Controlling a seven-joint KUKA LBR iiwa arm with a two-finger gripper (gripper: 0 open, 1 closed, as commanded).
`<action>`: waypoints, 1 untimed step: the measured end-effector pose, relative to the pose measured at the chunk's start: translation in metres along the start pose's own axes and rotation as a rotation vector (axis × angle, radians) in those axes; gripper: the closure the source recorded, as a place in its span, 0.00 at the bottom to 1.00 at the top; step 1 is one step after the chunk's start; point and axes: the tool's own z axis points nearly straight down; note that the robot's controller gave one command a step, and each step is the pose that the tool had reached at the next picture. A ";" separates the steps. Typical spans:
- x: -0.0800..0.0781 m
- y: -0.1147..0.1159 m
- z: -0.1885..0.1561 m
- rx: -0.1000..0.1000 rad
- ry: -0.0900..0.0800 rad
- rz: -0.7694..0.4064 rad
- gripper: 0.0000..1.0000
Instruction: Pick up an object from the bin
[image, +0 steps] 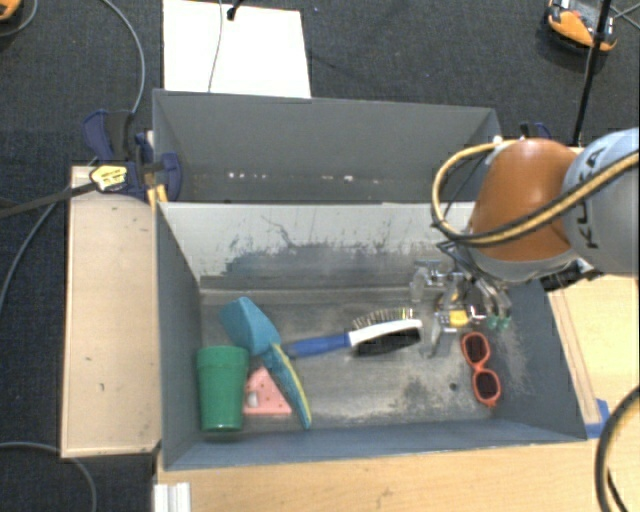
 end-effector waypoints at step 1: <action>-0.002 0.000 -0.005 0.000 -0.008 -0.001 0.00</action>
Offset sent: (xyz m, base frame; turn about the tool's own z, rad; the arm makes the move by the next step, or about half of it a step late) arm 0.0203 0.0859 -0.0510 -0.2705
